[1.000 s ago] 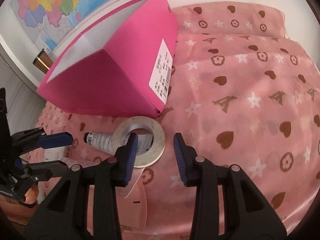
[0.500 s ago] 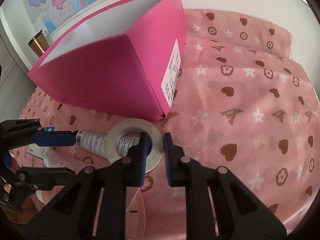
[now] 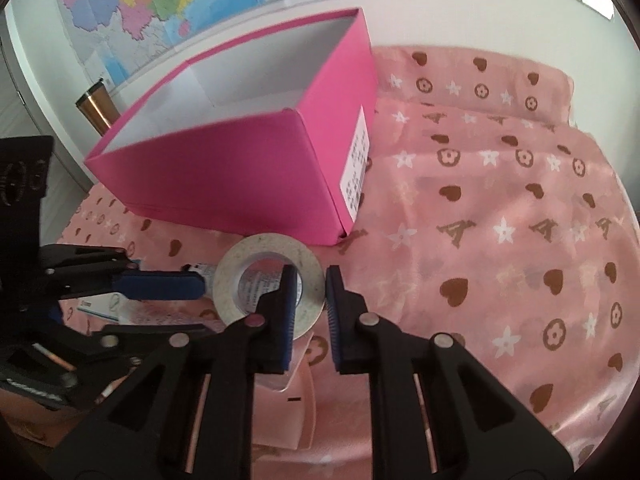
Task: Organize rigid objects
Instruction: 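Lower the right tool to the white tape roll and grasp its rim, then carry the tape roll over the magenta box and open the right tool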
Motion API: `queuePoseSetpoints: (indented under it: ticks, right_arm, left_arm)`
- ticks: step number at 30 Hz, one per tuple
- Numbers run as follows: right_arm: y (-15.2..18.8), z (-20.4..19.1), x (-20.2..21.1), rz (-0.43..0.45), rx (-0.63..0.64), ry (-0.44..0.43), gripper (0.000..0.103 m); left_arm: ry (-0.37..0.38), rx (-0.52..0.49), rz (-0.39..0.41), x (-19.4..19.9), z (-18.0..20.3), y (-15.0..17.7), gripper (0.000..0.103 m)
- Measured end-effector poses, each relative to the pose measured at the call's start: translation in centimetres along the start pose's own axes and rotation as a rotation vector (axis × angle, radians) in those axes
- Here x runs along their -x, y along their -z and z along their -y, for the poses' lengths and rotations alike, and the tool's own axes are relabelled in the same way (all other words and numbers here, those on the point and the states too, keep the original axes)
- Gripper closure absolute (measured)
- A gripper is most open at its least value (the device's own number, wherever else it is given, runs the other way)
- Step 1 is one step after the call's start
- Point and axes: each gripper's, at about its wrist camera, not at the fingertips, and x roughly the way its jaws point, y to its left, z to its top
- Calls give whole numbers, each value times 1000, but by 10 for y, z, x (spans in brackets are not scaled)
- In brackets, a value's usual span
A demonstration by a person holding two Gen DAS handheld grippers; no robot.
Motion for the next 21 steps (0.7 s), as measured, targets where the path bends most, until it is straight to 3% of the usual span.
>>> queuePoseSetpoints:
  ticks: [11, 21]
  right_arm:
    - [-11, -25, 30, 75, 63, -22, 87]
    - [-33, -45, 54, 148, 138, -26, 87]
  left_arm:
    - [3, -20, 77, 26, 9, -5, 72]
    - [-15, -69, 163, 59, 19, -18, 72]
